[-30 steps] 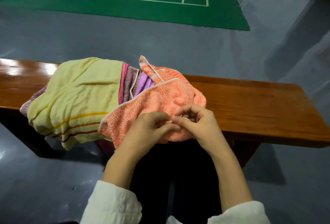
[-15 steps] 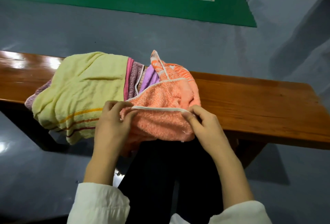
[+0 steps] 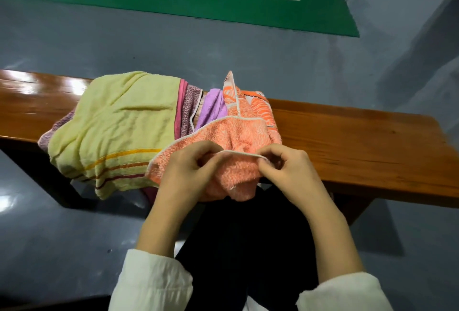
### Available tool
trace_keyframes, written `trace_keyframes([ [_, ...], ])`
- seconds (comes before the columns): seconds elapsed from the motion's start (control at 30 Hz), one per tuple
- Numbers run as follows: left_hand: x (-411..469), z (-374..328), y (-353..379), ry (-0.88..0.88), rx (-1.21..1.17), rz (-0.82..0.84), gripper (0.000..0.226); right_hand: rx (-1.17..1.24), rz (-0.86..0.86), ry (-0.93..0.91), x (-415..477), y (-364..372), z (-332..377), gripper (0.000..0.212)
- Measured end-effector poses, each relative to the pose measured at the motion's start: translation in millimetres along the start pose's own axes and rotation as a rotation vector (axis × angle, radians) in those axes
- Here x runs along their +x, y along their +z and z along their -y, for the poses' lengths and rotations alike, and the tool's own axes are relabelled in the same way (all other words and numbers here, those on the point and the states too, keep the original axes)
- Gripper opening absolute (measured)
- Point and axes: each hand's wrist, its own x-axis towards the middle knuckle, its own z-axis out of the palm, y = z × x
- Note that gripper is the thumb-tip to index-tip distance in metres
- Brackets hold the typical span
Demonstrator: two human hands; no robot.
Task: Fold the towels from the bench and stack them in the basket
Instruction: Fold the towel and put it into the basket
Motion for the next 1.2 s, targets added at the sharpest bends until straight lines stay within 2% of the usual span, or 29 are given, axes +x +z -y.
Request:
trace_keyframes([
  [0.1,-0.3,6.8,-9.0,-0.040,-0.001,-0.053,0.016,-0.120,-0.053,-0.058,9.8,1.6,1.2,0.016],
  [0.27,3.9,12.3,-23.4,-0.080,0.001,-0.154,0.017,-0.041,-0.131,-0.130,18.2,-9.7,9.1,0.014],
  [0.4,10.8,2.5,-24.8,-0.061,-0.034,-0.224,0.013,-0.089,-0.363,-0.401,18.8,-19.3,26.3,0.011],
  [0.47,13.6,-5.2,-23.6,-0.046,-0.052,-0.217,0.006,-0.101,-0.455,-0.444,17.1,-24.6,32.1,0.008],
  [0.53,13.8,-8.9,-21.5,-0.044,-0.056,-0.214,0.006,-0.032,-0.418,-0.416,13.0,-27.7,32.2,0.008],
  [0.6,11.4,-6.1,-18.9,-0.062,-0.062,-0.222,0.007,0.027,-0.301,-0.325,7.6,-27.0,25.9,0.014],
  [0.7,7.6,2.0,-17.8,-0.097,-0.025,-0.224,0.009,-0.041,-0.149,-0.152,0.8,-20.9,13.4,0.022],
  [0.8,6.2,5.5,-23.4,-0.135,0.028,-0.257,0.013,-0.050,-0.118,-0.058,-6.3,-26.0,6.3,0.024],
  [0.9,9.0,9.8,-33.0,-0.170,0.110,-0.299,0.019,0.051,-0.090,0.006,-8.2,-42.2,-0.9,0.012],
  [0.97,11.4,9.2,-30.9,-0.188,0.136,-0.254,0.014,0.122,-0.085,-0.006,-6.8,-46.0,1.3,0.010],
  [1.03,12.9,-0.3,-18.1,-0.157,0.063,-0.158,0.015,0.229,-0.061,-0.066,-4.6,-38.8,9.5,0.010],
  [1.13,9.7,-27.3,10.2,-0.029,-0.092,0.081,0.021,0.334,0.003,-0.124,-3.2,-19.0,18.2,0.017],
  [1.2,7.8,-36.4,23.9,0.037,-0.109,0.201,0.027,0.369,0.010,-0.154,-4.3,-14.3,19.2,0.020],
])
